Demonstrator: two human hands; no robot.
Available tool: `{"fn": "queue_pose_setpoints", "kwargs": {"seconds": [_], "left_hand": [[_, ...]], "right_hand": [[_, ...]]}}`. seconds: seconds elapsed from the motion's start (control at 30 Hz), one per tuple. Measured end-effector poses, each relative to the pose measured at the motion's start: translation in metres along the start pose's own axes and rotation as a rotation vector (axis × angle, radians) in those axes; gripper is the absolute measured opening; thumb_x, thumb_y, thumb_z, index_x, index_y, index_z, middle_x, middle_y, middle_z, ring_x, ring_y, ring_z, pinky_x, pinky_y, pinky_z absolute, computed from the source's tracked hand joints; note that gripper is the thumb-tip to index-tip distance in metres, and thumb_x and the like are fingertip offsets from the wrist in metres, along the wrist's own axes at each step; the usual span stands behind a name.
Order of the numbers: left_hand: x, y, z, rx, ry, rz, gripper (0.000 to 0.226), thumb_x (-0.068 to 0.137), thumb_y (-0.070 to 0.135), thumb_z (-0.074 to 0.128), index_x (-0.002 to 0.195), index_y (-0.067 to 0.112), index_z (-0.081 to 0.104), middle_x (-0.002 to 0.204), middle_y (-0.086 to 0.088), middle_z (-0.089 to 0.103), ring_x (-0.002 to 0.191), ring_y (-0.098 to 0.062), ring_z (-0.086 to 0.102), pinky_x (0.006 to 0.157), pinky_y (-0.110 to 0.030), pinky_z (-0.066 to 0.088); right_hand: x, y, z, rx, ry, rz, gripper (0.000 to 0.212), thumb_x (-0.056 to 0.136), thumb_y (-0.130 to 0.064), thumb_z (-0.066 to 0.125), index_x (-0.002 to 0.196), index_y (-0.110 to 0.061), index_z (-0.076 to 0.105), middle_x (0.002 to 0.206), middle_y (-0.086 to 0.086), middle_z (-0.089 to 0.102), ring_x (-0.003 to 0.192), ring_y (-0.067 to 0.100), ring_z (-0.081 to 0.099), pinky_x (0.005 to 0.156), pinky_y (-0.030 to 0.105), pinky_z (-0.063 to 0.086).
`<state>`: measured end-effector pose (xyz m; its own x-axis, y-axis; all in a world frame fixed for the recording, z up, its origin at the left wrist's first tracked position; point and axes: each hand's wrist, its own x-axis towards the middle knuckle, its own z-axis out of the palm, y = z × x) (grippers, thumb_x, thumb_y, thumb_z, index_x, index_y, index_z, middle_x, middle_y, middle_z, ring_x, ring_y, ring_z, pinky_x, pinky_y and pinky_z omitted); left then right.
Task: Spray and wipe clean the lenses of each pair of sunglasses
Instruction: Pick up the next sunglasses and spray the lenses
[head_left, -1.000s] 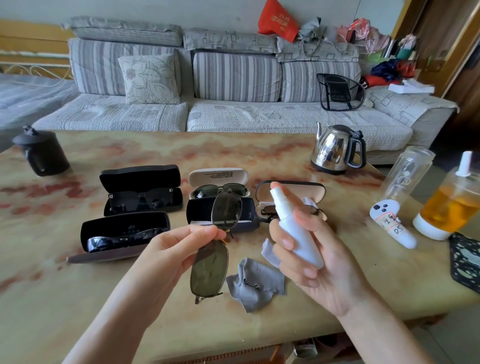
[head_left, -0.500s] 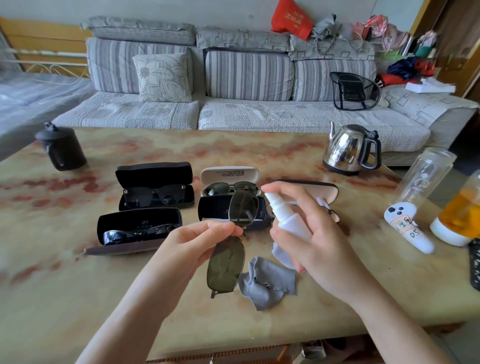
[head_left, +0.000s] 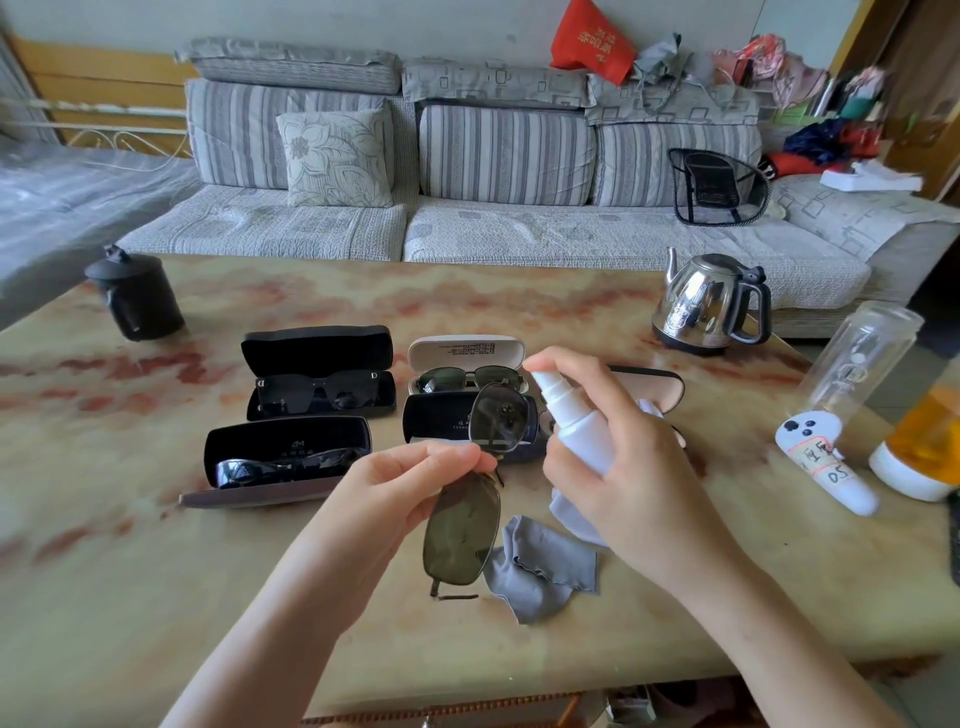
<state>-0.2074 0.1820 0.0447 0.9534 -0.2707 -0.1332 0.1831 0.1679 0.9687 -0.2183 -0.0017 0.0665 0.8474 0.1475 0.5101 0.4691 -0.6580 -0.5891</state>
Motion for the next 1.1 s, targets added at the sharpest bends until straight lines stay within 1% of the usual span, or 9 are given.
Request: {"fn": "queue_pose_setpoints", "kwargs": {"seconds": [0.17,0.27,0.47,0.6,0.77,0.87,0.93,1.03,1.1], "left_hand": [[0.001,-0.001,-0.001,-0.004,0.003,-0.006,0.028,0.071,0.035,0.064,0.081,0.013,0.078,0.079,-0.002,0.072,0.074,-0.008,0.067,0.064,-0.015,0.051],[0.002,-0.001,-0.001,-0.027,0.008,-0.013,0.028,0.073,0.035,0.063,0.083,0.013,0.078,0.083,-0.003,0.072,0.077,-0.010,0.067,0.067,-0.017,0.051],[0.005,-0.001,-0.001,-0.073,-0.009,-0.047,0.033,0.078,0.035,0.061,0.092,0.010,0.077,0.088,-0.006,0.073,0.084,-0.014,0.067,0.079,-0.029,0.048],[0.005,-0.004,0.000,-0.088,0.009,-0.058,0.032,0.078,0.035,0.062,0.092,0.010,0.078,0.092,-0.009,0.073,0.090,-0.019,0.067,0.086,-0.033,0.048],[0.006,-0.005,0.000,-0.093,0.014,-0.075,0.037,0.082,0.034,0.062,0.101,0.006,0.074,0.091,-0.008,0.071,0.088,-0.018,0.065,0.079,-0.030,0.048],[0.006,-0.004,0.000,-0.116,0.039,-0.082,0.031,0.073,0.036,0.064,0.089,0.013,0.078,0.083,-0.002,0.071,0.076,-0.013,0.065,0.069,-0.024,0.049],[0.006,-0.003,0.000,-0.118,0.054,-0.092,0.025,0.071,0.037,0.064,0.078,0.018,0.079,0.077,0.002,0.070,0.069,-0.008,0.065,0.063,-0.020,0.049],[0.008,-0.003,-0.003,-0.109,0.071,-0.101,0.023,0.070,0.037,0.063,0.072,0.020,0.078,0.073,0.005,0.068,0.066,-0.006,0.064,0.064,-0.022,0.047],[0.009,-0.003,-0.006,-0.105,0.078,-0.108,0.022,0.072,0.036,0.063,0.073,0.020,0.078,0.072,0.005,0.067,0.065,-0.006,0.064,0.065,-0.023,0.047]], "right_hand": [[-0.007,-0.010,-0.005,0.095,-0.097,0.012,0.060,0.084,0.000,0.060,0.113,-0.051,0.048,0.063,0.011,0.050,0.059,0.026,0.039,0.062,0.034,0.040],[-0.016,-0.014,-0.004,0.129,-0.170,0.010,0.057,0.085,-0.006,0.058,0.115,-0.053,0.048,0.071,-0.002,0.053,0.059,0.023,0.043,0.060,0.031,0.043],[-0.036,-0.021,0.002,0.019,-0.271,-0.021,0.057,0.078,-0.021,0.048,0.116,-0.063,0.036,0.067,-0.004,0.050,0.058,0.012,0.041,0.063,0.012,0.036],[-0.034,-0.020,0.006,-0.079,-0.221,-0.064,0.059,0.075,-0.015,0.051,0.119,-0.053,0.039,0.068,-0.031,0.047,0.057,-0.003,0.042,0.063,0.003,0.035],[-0.034,-0.019,0.008,-0.046,-0.202,-0.050,0.057,0.079,-0.020,0.051,0.119,-0.057,0.038,0.067,-0.015,0.047,0.058,0.002,0.044,0.062,0.009,0.036],[-0.034,-0.014,0.004,0.111,-0.158,-0.034,0.054,0.086,-0.020,0.054,0.124,-0.056,0.043,0.072,-0.017,0.055,0.056,0.003,0.048,0.057,0.009,0.036],[-0.034,-0.004,0.000,0.224,-0.103,0.029,0.050,0.087,-0.029,0.054,0.127,-0.057,0.041,0.075,-0.009,0.056,0.054,0.009,0.047,0.055,0.020,0.040],[-0.035,0.040,-0.004,0.240,-0.055,0.189,0.043,0.090,-0.044,0.048,0.122,-0.068,0.032,0.090,-0.017,0.057,0.075,0.007,0.056,0.075,0.021,0.045],[-0.038,0.077,-0.005,0.237,-0.024,0.299,0.038,0.097,-0.042,0.047,0.127,-0.057,0.031,0.119,-0.003,0.055,0.106,0.013,0.056,0.095,0.025,0.042]]}}
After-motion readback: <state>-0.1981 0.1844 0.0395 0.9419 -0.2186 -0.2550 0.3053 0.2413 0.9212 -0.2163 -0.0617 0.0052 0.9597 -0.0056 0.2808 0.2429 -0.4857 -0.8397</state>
